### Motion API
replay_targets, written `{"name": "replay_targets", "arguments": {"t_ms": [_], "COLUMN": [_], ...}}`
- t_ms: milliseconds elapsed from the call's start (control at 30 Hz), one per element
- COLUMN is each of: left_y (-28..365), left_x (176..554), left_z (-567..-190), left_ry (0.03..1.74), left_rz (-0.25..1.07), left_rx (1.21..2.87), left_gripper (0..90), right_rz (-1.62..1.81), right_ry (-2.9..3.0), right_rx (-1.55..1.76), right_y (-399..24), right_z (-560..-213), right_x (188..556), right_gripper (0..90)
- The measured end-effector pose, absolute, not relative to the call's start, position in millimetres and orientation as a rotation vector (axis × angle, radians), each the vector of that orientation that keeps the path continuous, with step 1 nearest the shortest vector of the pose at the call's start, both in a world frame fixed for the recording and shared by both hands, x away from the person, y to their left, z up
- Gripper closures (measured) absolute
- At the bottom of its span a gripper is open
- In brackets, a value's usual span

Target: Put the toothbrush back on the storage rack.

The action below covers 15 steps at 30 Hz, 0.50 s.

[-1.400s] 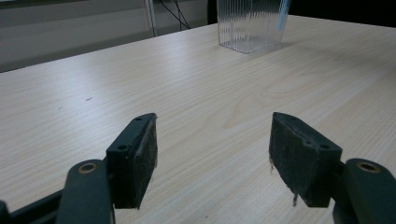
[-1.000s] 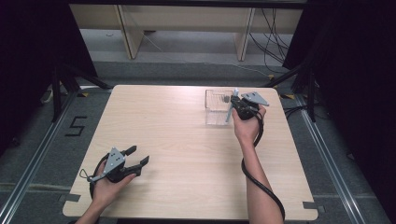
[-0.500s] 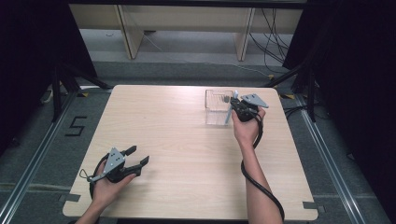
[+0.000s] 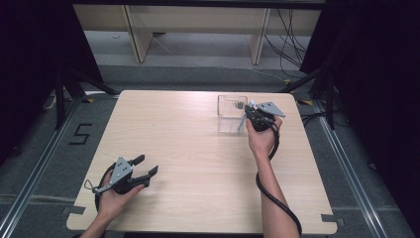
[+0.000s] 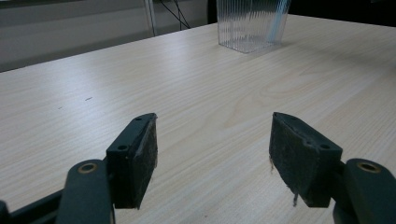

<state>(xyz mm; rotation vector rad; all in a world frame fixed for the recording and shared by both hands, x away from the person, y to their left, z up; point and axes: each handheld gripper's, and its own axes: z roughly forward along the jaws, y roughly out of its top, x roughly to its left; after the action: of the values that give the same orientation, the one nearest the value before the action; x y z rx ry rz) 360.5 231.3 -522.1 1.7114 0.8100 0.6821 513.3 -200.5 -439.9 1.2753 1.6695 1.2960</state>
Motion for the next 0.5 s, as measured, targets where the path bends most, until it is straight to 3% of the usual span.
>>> {"name": "replay_targets", "arguments": {"t_ms": [167, 500], "left_y": [231.1, 231.1], "left_x": [362.2, 360.5], "left_z": [-522.8, -522.2], "left_ry": [0.790, 0.812], "left_rz": [0.682, 0.682], "left_rx": [1.698, 1.711], "left_gripper": [32.0, 32.0], "right_rz": [1.301, 1.299], "right_ry": [1.656, 1.655], "right_rx": [1.293, 1.302], "right_y": [-199.4, -198.9], "right_z": [-438.3, -435.0], "right_x": [512.2, 511.1], "right_gripper": [82.0, 65.5]}}
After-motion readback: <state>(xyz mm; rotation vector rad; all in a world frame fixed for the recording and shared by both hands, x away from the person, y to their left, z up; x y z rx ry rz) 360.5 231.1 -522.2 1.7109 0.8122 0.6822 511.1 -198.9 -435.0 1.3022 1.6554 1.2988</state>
